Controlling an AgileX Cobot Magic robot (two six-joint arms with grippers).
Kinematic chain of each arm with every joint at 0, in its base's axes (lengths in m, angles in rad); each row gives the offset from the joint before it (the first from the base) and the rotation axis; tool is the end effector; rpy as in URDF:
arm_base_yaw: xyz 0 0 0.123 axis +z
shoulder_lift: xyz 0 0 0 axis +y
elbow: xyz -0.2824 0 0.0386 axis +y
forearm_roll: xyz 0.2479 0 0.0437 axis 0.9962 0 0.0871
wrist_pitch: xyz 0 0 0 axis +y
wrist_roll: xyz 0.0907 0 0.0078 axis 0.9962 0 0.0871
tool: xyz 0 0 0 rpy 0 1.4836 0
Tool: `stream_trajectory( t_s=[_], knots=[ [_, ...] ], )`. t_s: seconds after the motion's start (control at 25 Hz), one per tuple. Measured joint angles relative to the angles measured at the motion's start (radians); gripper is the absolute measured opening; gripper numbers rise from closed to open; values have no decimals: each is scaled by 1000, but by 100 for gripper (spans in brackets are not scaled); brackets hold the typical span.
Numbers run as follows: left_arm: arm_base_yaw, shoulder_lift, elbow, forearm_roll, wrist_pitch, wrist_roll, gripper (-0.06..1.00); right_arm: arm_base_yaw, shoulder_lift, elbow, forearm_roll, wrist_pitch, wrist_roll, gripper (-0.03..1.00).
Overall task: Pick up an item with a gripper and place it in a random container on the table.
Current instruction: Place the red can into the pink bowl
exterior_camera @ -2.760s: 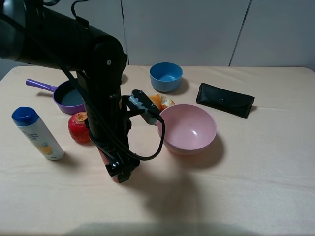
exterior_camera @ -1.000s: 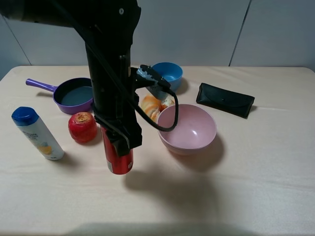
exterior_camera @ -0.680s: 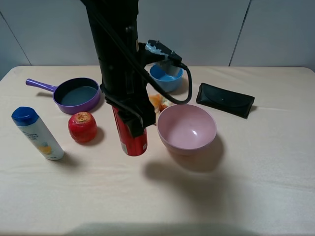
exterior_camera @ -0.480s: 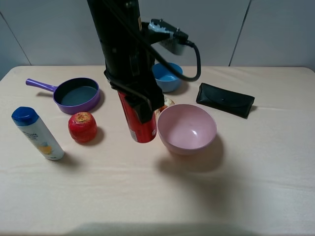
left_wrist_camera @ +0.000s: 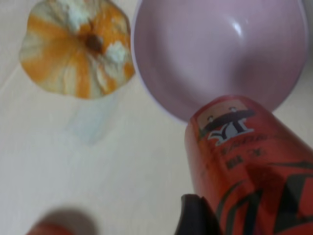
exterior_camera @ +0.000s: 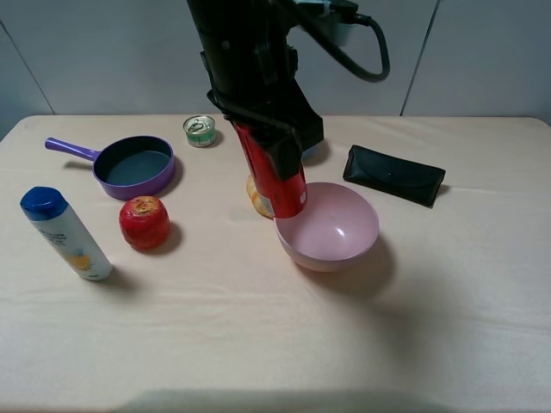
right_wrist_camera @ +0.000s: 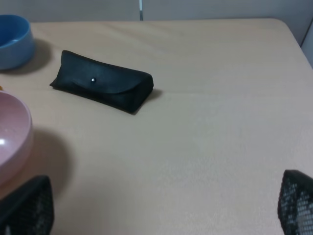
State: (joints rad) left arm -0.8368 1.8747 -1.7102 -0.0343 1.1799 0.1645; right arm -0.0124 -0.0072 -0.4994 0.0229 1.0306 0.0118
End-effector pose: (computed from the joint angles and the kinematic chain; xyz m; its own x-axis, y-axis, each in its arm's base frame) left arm 0.2665 -0.2997 0.2968 -0.5169 0.7981 -0.3097 0.8362 0.5481 0.0168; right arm -0.0047 0.0018 0.2794 -0.4229 0.0288 -0.9057 0.0046 0.9995 0.0297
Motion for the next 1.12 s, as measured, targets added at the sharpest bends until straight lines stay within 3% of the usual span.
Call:
stream_trajectory(
  t_s=[0.48,1.12],
  knots=[
    [-35,185,-213,-2,1,2,59,0,0,0,0,0,0,69],
    [-35,350,-230,-2,-9,46,59,0,0,0,2,0,0,69]
  ],
)
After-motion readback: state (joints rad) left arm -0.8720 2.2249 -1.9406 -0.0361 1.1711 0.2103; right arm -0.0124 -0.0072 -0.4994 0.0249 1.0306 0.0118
